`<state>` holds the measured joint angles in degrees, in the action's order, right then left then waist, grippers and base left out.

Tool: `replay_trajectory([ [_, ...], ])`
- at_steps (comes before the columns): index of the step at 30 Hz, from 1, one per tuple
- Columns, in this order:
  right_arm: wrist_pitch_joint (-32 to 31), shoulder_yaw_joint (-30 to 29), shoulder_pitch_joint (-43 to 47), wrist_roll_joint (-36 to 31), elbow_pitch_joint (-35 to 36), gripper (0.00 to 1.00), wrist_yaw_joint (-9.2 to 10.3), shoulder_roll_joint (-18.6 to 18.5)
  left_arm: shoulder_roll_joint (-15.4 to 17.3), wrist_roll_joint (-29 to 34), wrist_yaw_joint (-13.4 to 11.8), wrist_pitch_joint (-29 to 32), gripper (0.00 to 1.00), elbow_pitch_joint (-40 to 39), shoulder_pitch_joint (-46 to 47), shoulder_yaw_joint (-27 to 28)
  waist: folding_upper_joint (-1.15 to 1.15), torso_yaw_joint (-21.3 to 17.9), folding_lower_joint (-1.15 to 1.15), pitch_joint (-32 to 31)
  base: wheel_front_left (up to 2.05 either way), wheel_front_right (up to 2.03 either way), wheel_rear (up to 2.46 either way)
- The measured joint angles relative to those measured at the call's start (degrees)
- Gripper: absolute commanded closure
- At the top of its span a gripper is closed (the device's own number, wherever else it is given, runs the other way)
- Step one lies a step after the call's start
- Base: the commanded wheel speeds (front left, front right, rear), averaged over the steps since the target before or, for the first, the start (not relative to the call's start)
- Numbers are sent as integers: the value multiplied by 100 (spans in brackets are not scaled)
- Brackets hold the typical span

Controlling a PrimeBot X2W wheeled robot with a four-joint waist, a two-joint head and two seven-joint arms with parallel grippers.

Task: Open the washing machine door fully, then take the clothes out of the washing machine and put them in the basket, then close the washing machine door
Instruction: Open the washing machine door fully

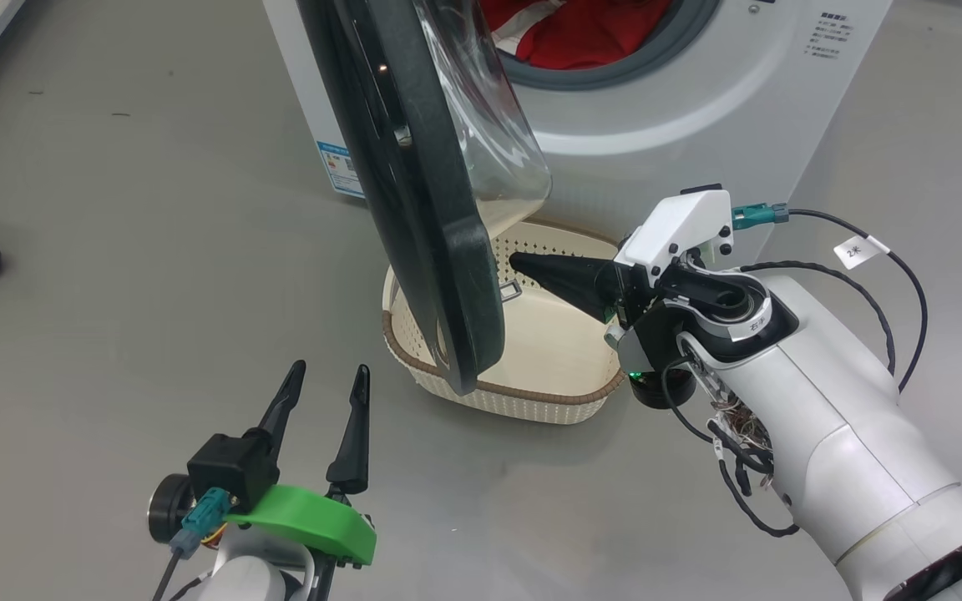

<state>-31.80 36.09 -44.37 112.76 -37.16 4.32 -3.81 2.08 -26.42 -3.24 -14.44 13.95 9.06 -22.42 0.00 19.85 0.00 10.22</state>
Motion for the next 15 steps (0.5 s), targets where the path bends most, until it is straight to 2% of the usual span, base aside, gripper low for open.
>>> replay_trajectory([
  [3,178,19,8,-205,-78,100,-98,2,2,74,0,0,0,3,-2,77,0,-88,0,-78,0,0,0],
  [7,492,243,12,-832,-105,100,-390,-104,2,132,0,0,0,14,-33,226,0,-236,0,-185,0,0,0],
  [15,1525,894,18,-2471,-13,100,-1010,-808,11,223,-1,0,0,14,-231,603,0,-628,0,-385,0,0,0],
])
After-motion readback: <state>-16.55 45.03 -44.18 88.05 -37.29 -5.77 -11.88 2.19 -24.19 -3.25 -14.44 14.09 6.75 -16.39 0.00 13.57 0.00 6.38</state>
